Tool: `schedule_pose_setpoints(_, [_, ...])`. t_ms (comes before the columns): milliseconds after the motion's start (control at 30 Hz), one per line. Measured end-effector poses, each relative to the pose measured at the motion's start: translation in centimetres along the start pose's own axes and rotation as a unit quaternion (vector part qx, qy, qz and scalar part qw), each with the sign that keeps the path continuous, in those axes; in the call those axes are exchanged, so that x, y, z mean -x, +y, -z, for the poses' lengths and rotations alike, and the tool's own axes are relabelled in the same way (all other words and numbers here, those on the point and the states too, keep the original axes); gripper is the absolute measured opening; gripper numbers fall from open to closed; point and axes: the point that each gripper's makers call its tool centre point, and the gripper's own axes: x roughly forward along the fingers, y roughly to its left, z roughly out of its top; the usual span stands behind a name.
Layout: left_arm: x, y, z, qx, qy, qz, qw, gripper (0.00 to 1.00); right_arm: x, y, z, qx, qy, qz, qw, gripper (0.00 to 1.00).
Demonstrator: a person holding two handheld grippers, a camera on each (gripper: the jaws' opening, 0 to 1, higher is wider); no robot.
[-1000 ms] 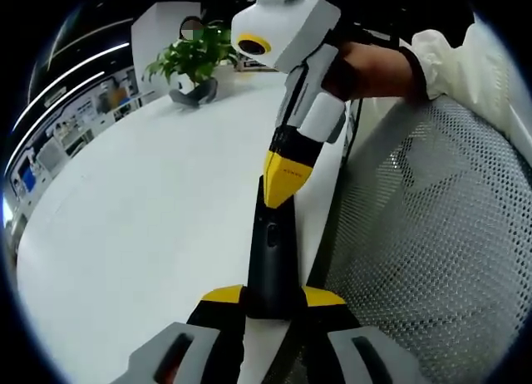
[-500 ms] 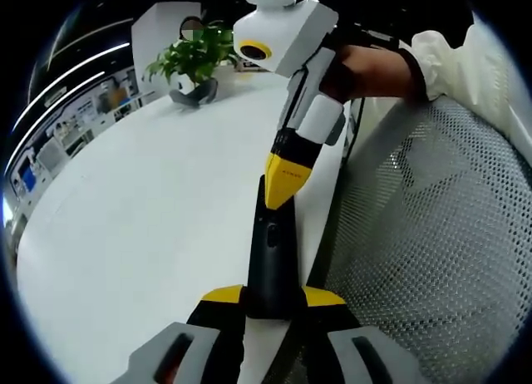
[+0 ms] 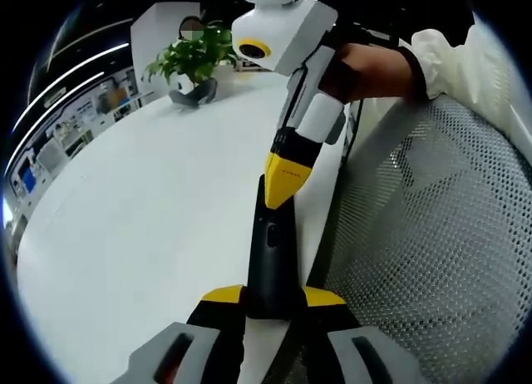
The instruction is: Press the specified remote control buttons in sequence, fully releasing each button before pressing the next.
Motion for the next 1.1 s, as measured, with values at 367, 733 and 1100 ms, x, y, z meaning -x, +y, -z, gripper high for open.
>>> schedule_pose_setpoints(367, [0.03,-0.03,0.03,-0.001,0.000,-0.001,1.0000,0.24,0.57,-0.26,0.73,-0.003,0.014,0.013,0.9998,0.00])
schedule_pose_setpoints(733, [0.02,-0.17,0.02,-0.007,0.002,0.000,1.0000,0.25,0.48,-0.30,1.15,0.015,0.028,0.018,0.9993,0.00])
schedule_pose_setpoints(1100, [-0.02,-0.22,-0.07,-0.013,0.004,-0.003,0.9999,0.25,0.47,-0.37,1.24,0.017,0.029,0.021,0.9992,0.00])
